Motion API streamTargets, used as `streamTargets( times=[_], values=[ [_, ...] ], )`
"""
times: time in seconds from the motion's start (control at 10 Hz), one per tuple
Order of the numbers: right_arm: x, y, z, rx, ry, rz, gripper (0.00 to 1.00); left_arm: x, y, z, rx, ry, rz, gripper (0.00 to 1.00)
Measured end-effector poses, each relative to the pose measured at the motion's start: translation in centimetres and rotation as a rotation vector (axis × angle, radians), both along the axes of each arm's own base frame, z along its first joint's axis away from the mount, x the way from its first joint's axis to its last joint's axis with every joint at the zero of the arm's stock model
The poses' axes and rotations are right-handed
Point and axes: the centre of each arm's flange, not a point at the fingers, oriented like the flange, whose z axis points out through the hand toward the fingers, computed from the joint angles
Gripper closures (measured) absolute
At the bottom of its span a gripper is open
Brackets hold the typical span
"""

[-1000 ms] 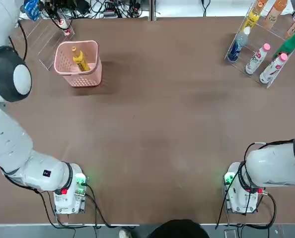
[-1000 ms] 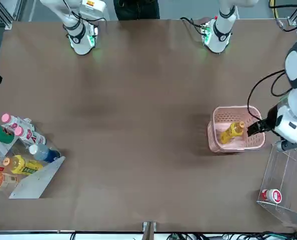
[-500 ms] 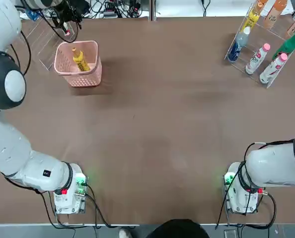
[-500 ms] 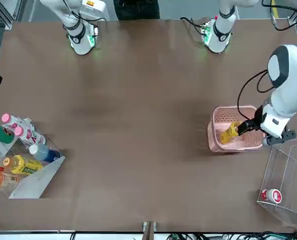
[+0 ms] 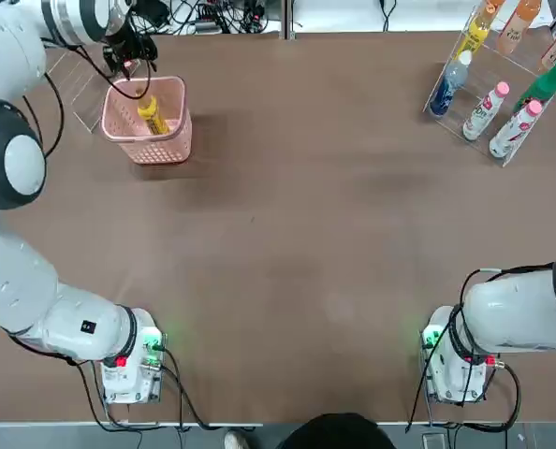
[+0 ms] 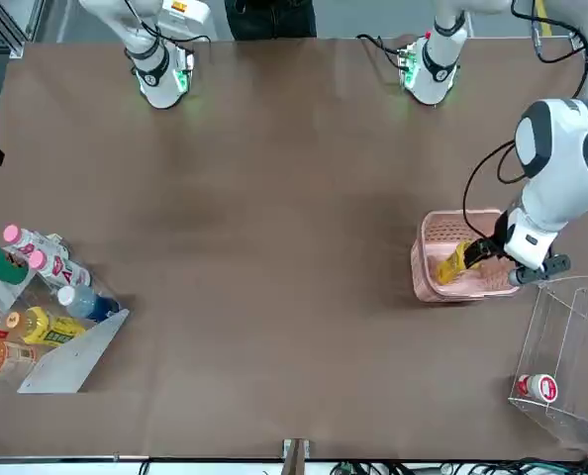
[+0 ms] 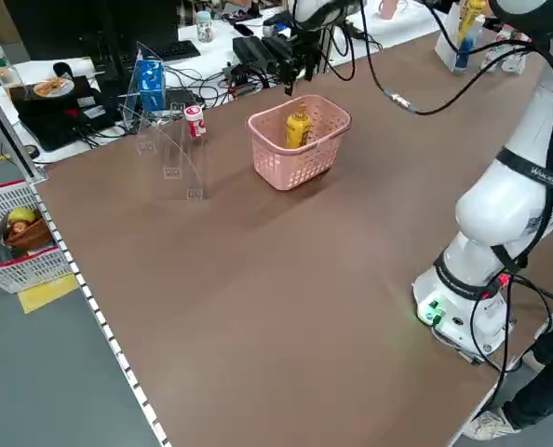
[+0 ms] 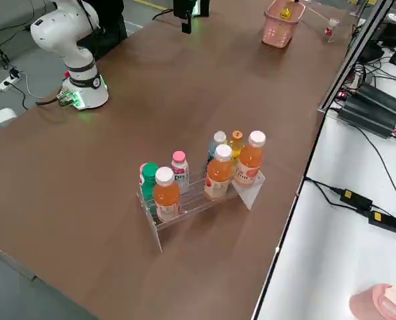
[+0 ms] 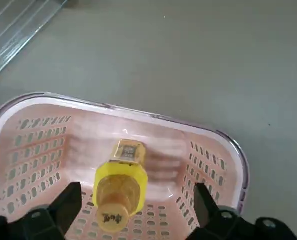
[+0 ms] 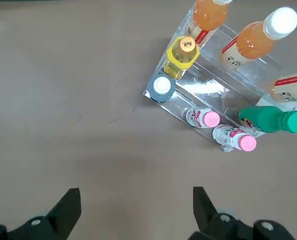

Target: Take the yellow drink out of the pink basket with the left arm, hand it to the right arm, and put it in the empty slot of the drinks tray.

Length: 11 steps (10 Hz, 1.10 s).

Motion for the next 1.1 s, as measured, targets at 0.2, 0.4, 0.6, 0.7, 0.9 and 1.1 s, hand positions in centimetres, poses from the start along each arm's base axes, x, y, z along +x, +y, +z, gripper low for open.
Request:
streamTargets(
  times=[0.2,0.4,0.6,0.7,0.9,1.1],
  values=[
    [0.0,0.0,0.0,0.000,0.000,0.000,0.01,-0.5,0.1,-1.5,0.002,-0.010,0.004,0.01],
    [0.0,0.0,0.0,0.000,0.000,0.000,0.01,-1.3,0.3,-3.4,0.005,-0.026,0.009,0.02],
    [0.0,0.0,0.0,0.000,0.000,0.000,0.01,-1.7,0.3,-4.2,0.006,-0.025,0.010,0.04],
    [0.0,0.0,0.0,0.000,0.000,0.000,0.01,-1.9,0.3,-4.2,0.005,-0.025,0.009,0.04],
    [0.0,0.0,0.0,0.000,0.000,0.000,0.01,-2.5,0.4,-3.8,0.000,-0.027,0.011,0.04],
    [0.0,0.0,0.0,0.000,0.000,0.000,0.01,-3.1,0.5,-3.7,-0.002,-0.024,0.011,0.07]
  ],
)
